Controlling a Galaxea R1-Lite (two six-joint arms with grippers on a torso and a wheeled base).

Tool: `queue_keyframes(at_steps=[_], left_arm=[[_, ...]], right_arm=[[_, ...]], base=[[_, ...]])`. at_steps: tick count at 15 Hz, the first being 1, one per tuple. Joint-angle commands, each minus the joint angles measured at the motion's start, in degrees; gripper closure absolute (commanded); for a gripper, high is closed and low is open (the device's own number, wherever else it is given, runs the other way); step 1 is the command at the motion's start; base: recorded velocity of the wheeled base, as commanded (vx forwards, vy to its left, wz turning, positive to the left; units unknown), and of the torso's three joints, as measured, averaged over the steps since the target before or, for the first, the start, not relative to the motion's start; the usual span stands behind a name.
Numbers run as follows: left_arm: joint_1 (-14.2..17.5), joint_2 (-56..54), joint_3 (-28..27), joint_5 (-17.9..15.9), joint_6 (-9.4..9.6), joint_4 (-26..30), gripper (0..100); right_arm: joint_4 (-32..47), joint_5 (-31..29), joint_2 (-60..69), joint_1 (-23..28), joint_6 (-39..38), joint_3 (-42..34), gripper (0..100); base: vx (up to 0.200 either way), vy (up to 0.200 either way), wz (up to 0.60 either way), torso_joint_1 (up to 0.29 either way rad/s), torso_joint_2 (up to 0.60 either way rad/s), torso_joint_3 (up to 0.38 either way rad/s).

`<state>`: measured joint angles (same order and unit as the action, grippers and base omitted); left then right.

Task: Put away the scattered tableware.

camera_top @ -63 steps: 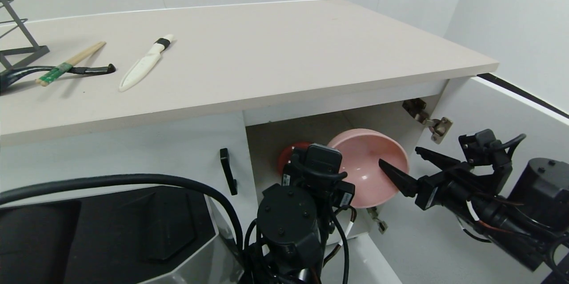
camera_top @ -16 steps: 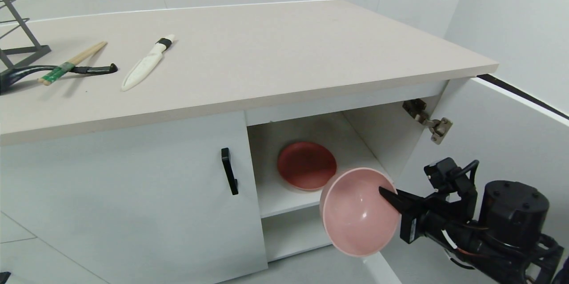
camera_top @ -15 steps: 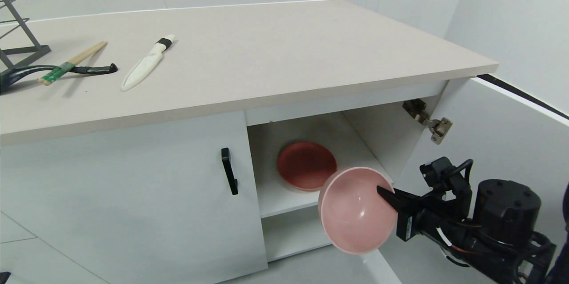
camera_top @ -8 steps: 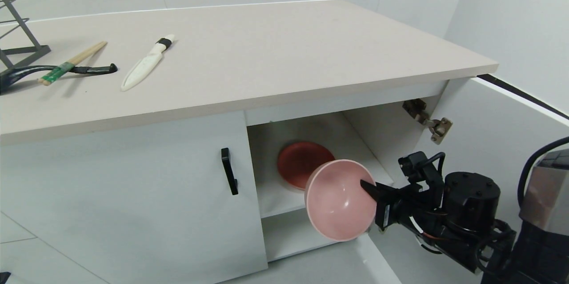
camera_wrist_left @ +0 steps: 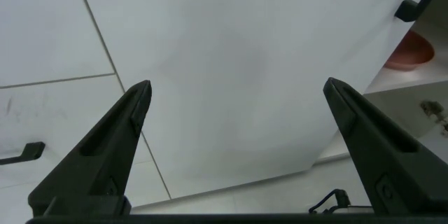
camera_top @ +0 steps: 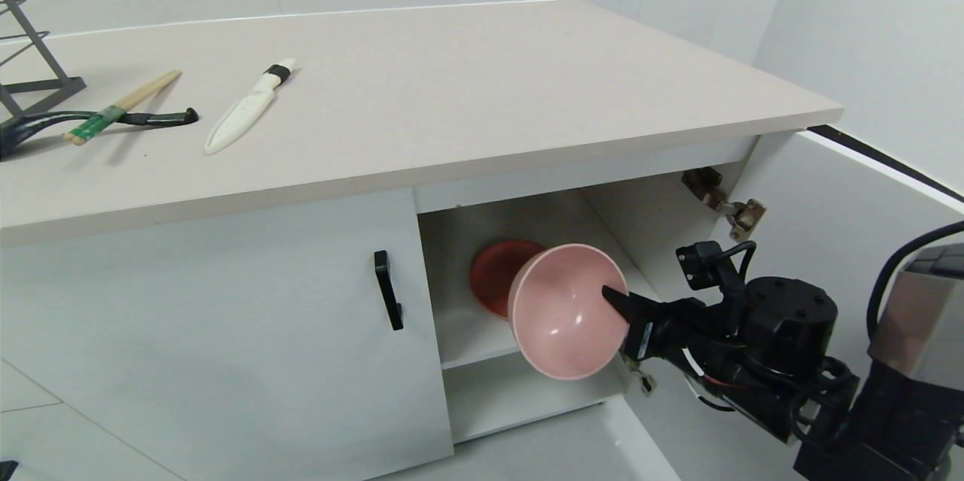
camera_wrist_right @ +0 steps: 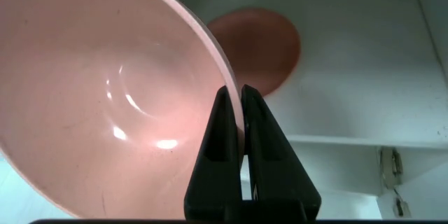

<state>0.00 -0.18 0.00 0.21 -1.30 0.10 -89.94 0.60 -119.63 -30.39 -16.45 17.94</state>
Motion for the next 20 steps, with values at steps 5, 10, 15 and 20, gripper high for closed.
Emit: queue_keyframes(at_steps=[5, 10, 15, 20], left_arm=[[0.00, 0.18, 0.00, 0.14, -0.10, -0.01, 0], [0.00, 0.18, 0.00, -0.12, 0.86, 0.08, 0], [0.00, 0.18, 0.00, -0.12, 0.86, 0.08, 0], [0.00, 0.18, 0.00, -0.12, 0.86, 0.17, 0]], right_arm=[[-0.06, 0.02, -7.02, -0.02, 0.10, 9.21, 100], [-0.06, 0.02, -14.23, 3.50, 0.19, 16.60, 100], [-0.06, 0.37, -19.33, 4.11, 0.19, 23.28, 100], [-0.06, 0.55, -21.61, 4.11, 0.45, 26.00, 100]], base=[[0.000, 0.000, 0.00, 0.000, 0.00, 0.000], [0.000, 0.000, 0.00, 0.000, 0.00, 0.000], [0.000, 0.000, 0.00, 0.000, 0.00, 0.000], [0.000, 0.000, 0.00, 0.000, 0.00, 0.000]])
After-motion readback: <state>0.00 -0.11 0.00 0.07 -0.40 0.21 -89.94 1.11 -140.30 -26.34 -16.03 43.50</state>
